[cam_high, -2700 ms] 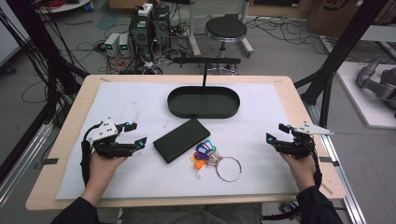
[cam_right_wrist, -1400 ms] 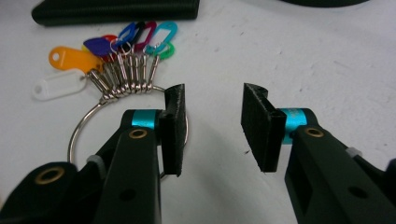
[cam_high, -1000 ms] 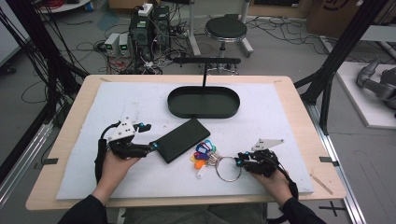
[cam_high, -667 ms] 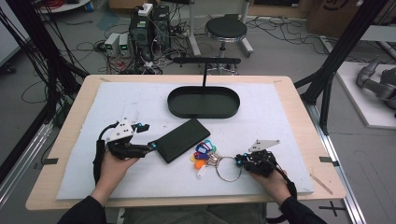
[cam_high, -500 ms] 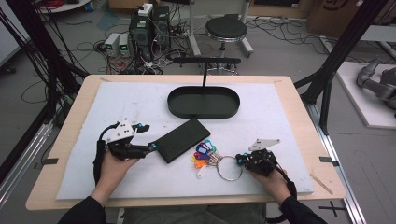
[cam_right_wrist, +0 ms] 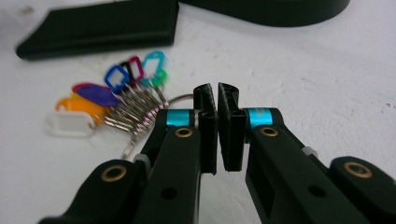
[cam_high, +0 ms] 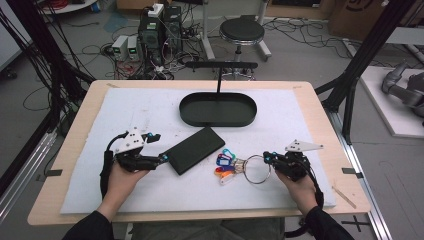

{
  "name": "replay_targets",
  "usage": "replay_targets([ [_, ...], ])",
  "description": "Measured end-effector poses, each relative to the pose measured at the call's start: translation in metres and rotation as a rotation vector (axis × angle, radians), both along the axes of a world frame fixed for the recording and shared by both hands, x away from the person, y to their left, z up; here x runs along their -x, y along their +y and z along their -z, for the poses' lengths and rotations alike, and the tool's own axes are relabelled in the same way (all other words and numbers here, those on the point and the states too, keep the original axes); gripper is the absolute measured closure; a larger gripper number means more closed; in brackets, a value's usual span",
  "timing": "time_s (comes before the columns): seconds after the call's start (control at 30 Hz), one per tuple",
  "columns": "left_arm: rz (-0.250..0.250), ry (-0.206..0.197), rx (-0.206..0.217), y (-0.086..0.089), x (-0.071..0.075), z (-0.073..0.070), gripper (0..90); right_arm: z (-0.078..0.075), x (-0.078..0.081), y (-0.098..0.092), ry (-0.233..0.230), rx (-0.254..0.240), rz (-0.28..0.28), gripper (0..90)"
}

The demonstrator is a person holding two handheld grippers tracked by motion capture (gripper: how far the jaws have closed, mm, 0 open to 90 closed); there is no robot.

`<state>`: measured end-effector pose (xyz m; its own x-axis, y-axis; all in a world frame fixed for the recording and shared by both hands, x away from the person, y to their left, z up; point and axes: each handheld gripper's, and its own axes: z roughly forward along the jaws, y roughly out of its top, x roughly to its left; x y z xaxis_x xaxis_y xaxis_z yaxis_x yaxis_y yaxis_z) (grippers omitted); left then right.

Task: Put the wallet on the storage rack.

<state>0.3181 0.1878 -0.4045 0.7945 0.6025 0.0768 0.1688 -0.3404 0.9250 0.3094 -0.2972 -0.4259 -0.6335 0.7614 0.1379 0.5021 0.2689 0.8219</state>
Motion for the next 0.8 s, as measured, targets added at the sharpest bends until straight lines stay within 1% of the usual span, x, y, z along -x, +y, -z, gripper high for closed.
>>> replay_targets([
  [0.07, 0.001, 0.000, 0.000, 0.000, 0.000, 0.000, 31.3, -0.002, 0.001, -0.001, 0.008, -0.044, 0.001, 87.7],
  [0.1, 0.000, 0.001, -0.002, 0.000, 0.000, 0.000, 31.3, -0.004, 0.001, -0.001, 0.007, -0.080, 0.000, 87.7],
  [0.13, 0.000, 0.001, -0.002, -0.001, 0.000, 0.000, 31.3, -0.004, 0.001, -0.001, 0.007, -0.080, 0.000, 87.7],
  [0.23, 0.002, 0.001, -0.008, -0.001, -0.001, 0.000, 31.3, -0.006, 0.003, 0.002, 0.018, -0.129, -0.009, 87.6],
  [0.33, 0.002, -0.001, -0.004, -0.002, 0.000, 0.000, 31.3, -0.008, 0.005, 0.009, 0.023, -0.162, -0.028, 87.6],
  [0.47, -0.001, -0.002, -0.004, -0.001, 0.000, 0.000, 31.3, -0.008, 0.007, 0.014, 0.029, -0.166, -0.043, 87.3],
  [0.53, 0.000, -0.003, -0.003, -0.001, 0.000, 0.000, 31.3, -0.008, 0.008, 0.015, 0.043, -0.166, -0.051, 87.2],
  [0.67, 0.000, -0.004, -0.003, -0.001, 0.000, 0.000, 31.3, -0.009, 0.011, 0.019, 0.053, -0.161, -0.069, 86.7],
  [0.7, 0.000, -0.003, -0.004, -0.001, 0.000, 0.000, 31.3, -0.009, 0.011, 0.019, 0.049, -0.156, -0.073, 86.7],
  [0.77, 0.001, -0.005, -0.006, -0.002, 0.000, 0.000, 31.3, -0.009, 0.011, 0.021, 0.063, -0.147, -0.081, 85.0],
  [0.8, 0.001, -0.004, -0.006, -0.002, 0.000, 0.000, 31.3, -0.007, 0.012, 0.025, 0.077, -0.123, -0.094, 84.9],
])
